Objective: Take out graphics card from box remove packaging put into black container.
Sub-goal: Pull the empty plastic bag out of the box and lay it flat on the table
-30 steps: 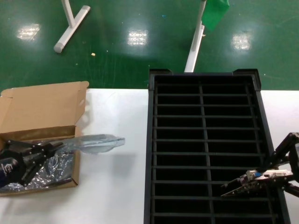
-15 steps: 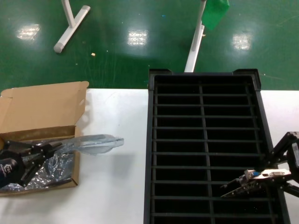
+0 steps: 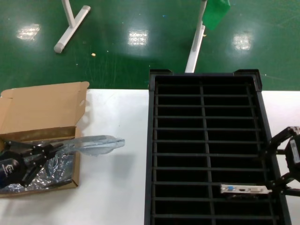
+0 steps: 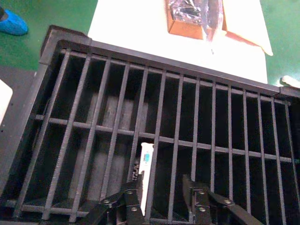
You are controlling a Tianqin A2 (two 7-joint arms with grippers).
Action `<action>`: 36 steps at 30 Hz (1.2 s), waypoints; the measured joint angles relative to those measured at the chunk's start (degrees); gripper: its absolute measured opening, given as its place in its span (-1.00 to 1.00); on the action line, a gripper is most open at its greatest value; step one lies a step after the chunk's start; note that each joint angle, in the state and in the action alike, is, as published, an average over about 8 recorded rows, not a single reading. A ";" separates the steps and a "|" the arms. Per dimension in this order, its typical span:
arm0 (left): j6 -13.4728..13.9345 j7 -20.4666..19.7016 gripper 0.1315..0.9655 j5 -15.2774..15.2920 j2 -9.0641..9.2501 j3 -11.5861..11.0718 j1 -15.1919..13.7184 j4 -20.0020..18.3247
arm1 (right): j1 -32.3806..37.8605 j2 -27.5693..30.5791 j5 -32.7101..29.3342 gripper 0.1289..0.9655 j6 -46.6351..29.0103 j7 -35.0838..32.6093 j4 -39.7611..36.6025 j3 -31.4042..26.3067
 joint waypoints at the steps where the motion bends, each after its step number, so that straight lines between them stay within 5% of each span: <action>1: 0.00 0.03 -0.97 0.08 0.02 -0.01 -0.10 0.09 | -0.11 -0.09 -0.19 -0.55 0.24 -0.01 -0.05 0.11; 10: 0.00 -0.62 -0.97 0.36 -0.23 0.07 -0.53 -0.45 | -6.93 -2.46 -6.29 -0.35 10.76 1.80 -0.98 4.16; 18: -0.41 -2.84 -0.97 0.36 -0.87 -0.42 0.54 -3.56 | -20.46 -10.00 -16.72 0.14 29.75 4.03 -5.04 12.17; 26: -3.63 -9.66 -0.97 -1.44 -1.58 -2.70 6.67 -15.33 | -29.96 -19.07 -23.21 0.54 45.11 2.84 -12.29 19.46; 36: -11.46 -18.55 -0.97 -4.68 -0.78 -6.81 15.44 -29.79 | -30.62 -20.63 -23.24 0.88 44.93 1.23 -12.77 21.12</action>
